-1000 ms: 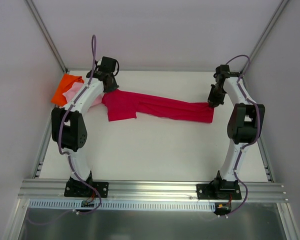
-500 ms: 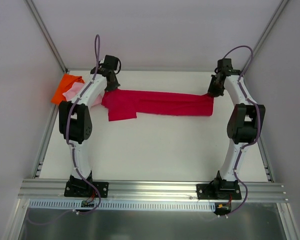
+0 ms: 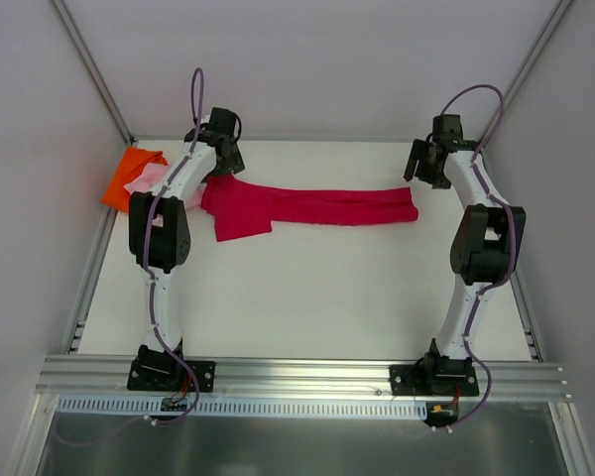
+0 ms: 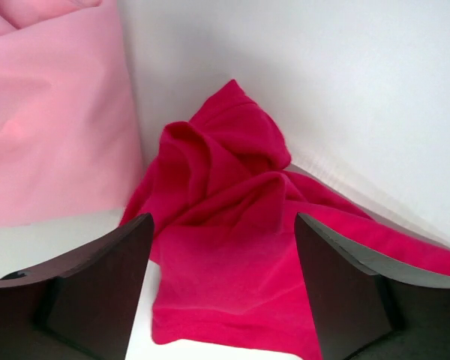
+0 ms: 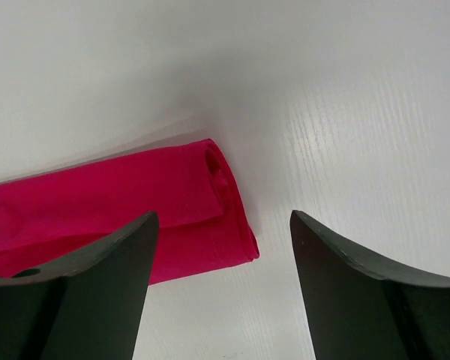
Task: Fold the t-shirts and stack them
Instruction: Fold the other side of the tshirt into a rectangle
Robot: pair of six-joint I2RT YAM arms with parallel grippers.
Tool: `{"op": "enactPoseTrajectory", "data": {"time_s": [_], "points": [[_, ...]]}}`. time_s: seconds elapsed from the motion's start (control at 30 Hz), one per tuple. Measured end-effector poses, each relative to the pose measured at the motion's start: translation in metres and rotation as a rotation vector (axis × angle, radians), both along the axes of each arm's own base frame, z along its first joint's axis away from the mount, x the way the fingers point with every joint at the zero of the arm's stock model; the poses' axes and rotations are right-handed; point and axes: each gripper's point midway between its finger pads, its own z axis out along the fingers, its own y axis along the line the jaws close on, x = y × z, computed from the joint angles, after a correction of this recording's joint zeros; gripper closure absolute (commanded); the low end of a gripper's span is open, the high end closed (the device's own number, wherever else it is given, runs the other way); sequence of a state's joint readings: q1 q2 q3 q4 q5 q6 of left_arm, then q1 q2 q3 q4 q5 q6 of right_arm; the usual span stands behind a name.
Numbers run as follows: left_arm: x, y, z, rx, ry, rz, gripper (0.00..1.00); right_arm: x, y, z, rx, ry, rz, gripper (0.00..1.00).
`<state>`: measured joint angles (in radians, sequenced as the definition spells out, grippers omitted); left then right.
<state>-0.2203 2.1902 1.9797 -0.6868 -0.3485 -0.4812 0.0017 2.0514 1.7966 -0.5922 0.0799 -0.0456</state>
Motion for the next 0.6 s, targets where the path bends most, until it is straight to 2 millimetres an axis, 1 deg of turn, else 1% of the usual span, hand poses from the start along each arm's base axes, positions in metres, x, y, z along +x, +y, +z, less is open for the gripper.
{"op": "enactPoseTrajectory", "data": {"time_s": [0.1,0.23,0.33,0.43,0.5,0.6], "points": [[-0.001,0.004,-0.001,0.005,0.006,0.009,0.19,0.000,-0.001,-0.002,-0.006,-0.005,0.007,0.25],[0.000,0.008,0.003,0.002,-0.003,0.015,0.20,-0.007,0.003,-0.009,0.008,0.019,0.021,0.25],[-0.006,0.007,0.013,-0.011,-0.020,0.010,0.20,-0.013,0.009,-0.009,0.036,0.033,0.043,0.25],[-0.013,0.003,0.030,-0.038,-0.050,0.000,0.21,-0.020,0.016,-0.001,0.070,0.034,0.066,0.26],[-0.023,0.000,0.043,-0.053,-0.074,-0.009,0.20,-0.024,0.019,0.008,0.085,0.025,0.077,0.26],[-0.037,-0.007,0.053,-0.080,-0.102,-0.029,0.22,-0.031,0.025,0.023,0.107,0.001,0.096,0.26]]}}
